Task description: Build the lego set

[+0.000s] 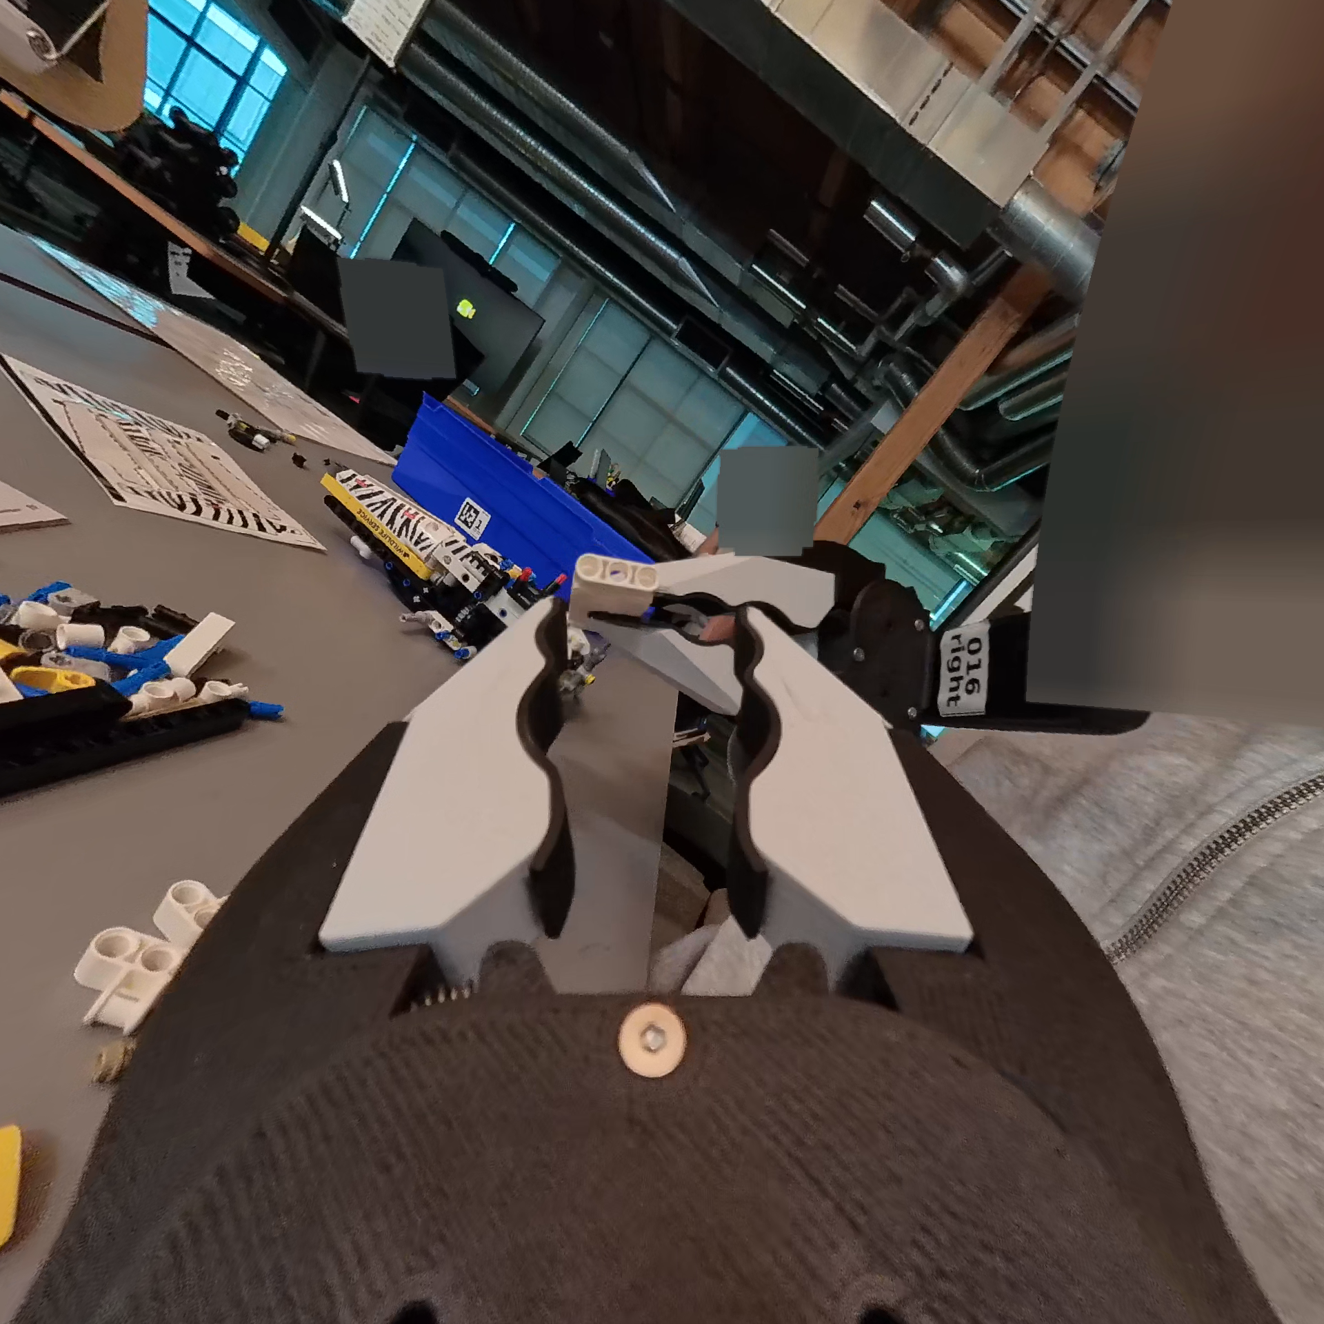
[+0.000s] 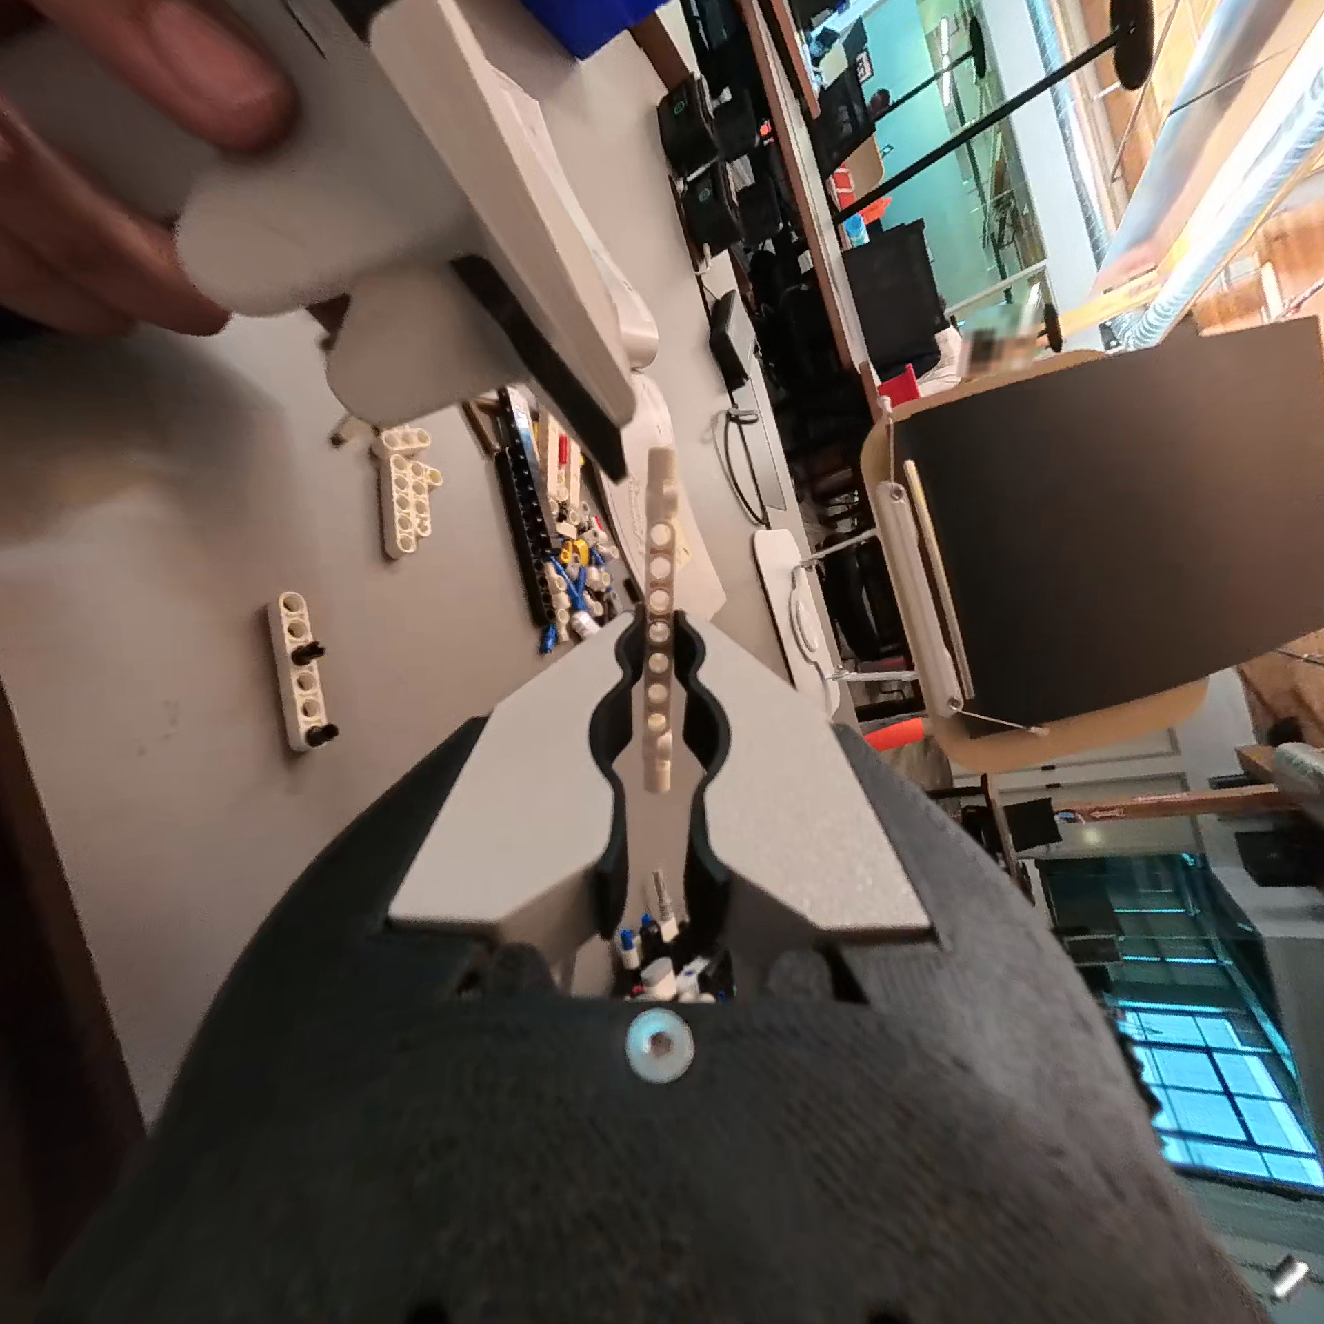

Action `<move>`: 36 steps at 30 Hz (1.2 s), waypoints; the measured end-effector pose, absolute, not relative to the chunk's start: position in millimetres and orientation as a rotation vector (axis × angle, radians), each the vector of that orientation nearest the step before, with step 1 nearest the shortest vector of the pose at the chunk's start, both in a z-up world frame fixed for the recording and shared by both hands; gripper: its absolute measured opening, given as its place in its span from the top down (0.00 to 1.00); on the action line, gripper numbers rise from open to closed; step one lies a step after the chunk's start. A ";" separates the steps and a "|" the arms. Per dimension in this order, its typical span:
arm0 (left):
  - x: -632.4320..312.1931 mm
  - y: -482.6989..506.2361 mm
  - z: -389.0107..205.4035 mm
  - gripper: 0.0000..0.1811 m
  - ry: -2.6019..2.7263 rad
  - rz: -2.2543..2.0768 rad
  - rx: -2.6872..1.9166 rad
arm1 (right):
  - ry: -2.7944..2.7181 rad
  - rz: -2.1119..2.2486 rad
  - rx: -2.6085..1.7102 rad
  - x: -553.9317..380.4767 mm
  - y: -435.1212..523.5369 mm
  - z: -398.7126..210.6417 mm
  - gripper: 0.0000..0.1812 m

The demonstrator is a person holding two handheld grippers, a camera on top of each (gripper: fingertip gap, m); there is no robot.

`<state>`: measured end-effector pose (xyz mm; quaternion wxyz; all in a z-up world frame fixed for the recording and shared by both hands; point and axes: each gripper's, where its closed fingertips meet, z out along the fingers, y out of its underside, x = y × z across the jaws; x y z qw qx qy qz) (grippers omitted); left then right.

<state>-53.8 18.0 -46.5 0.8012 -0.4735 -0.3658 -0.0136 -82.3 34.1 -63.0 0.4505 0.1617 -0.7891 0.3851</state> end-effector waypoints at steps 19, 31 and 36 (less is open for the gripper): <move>-61.0 16.8 -54.8 0.87 -0.855 -0.112 -1.001 | -1.957 1.031 0.457 -65.0 22.0 -67.1 0.97; -60.2 17.4 -54.3 0.87 -0.847 -0.116 -1.003 | -1.960 1.037 0.456 -65.2 22.6 -67.0 0.97; -60.6 17.0 -54.5 0.87 -0.850 -0.122 -0.999 | -1.961 1.038 0.455 -65.8 22.4 -67.3 0.97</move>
